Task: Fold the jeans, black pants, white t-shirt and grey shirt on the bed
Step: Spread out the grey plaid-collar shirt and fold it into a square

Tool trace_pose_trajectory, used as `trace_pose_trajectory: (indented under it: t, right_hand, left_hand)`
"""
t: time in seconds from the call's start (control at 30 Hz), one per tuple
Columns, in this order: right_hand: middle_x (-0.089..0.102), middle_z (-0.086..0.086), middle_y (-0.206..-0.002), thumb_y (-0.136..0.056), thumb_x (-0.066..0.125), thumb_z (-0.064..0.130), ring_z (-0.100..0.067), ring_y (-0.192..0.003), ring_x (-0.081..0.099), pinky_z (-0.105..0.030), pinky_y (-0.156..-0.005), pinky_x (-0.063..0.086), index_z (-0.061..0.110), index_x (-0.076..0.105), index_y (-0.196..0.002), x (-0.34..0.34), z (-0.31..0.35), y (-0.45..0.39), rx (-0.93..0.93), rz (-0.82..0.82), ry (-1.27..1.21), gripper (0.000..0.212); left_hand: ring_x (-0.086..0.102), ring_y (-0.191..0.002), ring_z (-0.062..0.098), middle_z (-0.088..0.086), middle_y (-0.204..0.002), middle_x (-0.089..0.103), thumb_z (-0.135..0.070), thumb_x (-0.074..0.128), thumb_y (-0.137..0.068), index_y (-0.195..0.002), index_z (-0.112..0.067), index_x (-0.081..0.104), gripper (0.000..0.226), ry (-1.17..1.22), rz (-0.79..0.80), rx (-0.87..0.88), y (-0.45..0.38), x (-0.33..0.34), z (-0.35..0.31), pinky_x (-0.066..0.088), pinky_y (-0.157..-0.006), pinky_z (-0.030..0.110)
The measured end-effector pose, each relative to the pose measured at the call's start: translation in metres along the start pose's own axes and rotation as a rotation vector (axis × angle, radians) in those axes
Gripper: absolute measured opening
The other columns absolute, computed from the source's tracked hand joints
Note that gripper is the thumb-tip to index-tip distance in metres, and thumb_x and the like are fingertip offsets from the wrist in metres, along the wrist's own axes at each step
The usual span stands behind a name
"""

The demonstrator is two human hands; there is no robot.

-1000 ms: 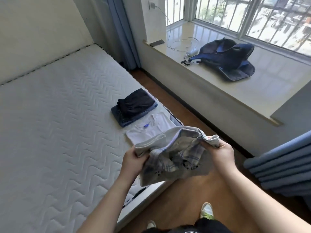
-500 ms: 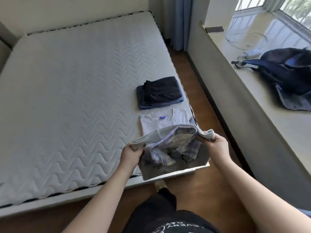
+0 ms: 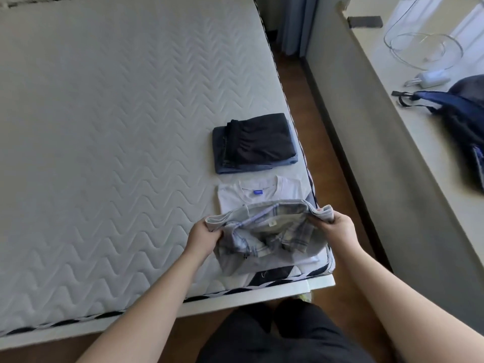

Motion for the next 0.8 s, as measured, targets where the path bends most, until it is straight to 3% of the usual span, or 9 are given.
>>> trace_pose_trajectory:
  t: [0.13, 0.27, 0.53, 0.67, 0.8]
  right_hand:
    - [0.068, 0.013, -0.062, -0.069, 0.087, 0.038, 0.0, -0.059, 0.055, -0.026, -0.061, 0.046, 0.027, 0.069, -0.063, 0.009, 0.007, -0.048, 0.007, 0.021, 0.02, 0.021]
    - [0.072, 0.004, -0.071, -0.07, 0.086, 0.034, -0.006, -0.066, 0.059, -0.03, -0.064, 0.048, 0.02, 0.07, -0.068, 0.028, 0.009, -0.104, -0.01, 0.051, 0.064, 0.021]
    - [0.074, -0.004, -0.082, -0.078, 0.082, 0.027, -0.013, -0.075, 0.064, -0.036, -0.073, 0.054, 0.014, 0.073, -0.08, 0.075, -0.022, -0.201, -0.04, 0.101, 0.15, 0.016]
    - [0.069, 0.003, -0.074, -0.082, 0.077, 0.028, -0.017, -0.073, 0.062, -0.032, -0.068, 0.049, 0.015, 0.069, -0.078, 0.099, -0.044, -0.24, -0.038, 0.1, 0.246, 0.015]
    - [0.062, 0.008, -0.069, -0.084, 0.073, 0.032, -0.013, -0.066, 0.056, -0.027, -0.06, 0.043, 0.021, 0.06, -0.073, 0.118, -0.061, -0.266, -0.037, 0.089, 0.322, 0.019]
  left_hand:
    - [0.066, -0.098, 0.017, 0.001, -0.102, 0.074, -0.005, 0.067, -0.078, -0.107, -0.014, 0.073, 0.031, -0.046, -0.014, -0.025, -0.045, 0.01, -0.009, 0.053, -0.088, 0.032]
    - [0.064, -0.093, 0.015, -0.001, -0.097, 0.072, -0.007, 0.068, -0.079, -0.105, -0.013, 0.073, 0.027, -0.094, -0.063, -0.045, -0.096, 0.02, -0.008, 0.044, -0.076, 0.022]
    - [0.063, -0.091, 0.016, 0.004, -0.099, 0.072, -0.008, 0.067, -0.079, -0.105, -0.012, 0.071, 0.027, -0.152, -0.11, -0.128, -0.189, 0.041, 0.034, 0.043, -0.076, 0.023]
    - [0.065, -0.094, 0.019, 0.002, -0.099, 0.071, -0.012, 0.07, -0.08, -0.105, -0.016, 0.069, 0.025, -0.11, -0.121, -0.152, -0.219, 0.054, 0.058, 0.049, -0.081, 0.027]
    - [0.064, -0.089, 0.018, -0.013, -0.086, 0.065, -0.017, 0.068, -0.082, -0.099, -0.028, 0.061, 0.021, -0.107, -0.138, -0.13, -0.241, 0.063, 0.068, 0.043, -0.07, 0.021]
Point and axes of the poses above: each hand's wrist, its own y-axis away from the middle knuckle, its own x-axis out of the palm, z = x × y, the point moved 8 cm from there along -y, towards the middle knuckle
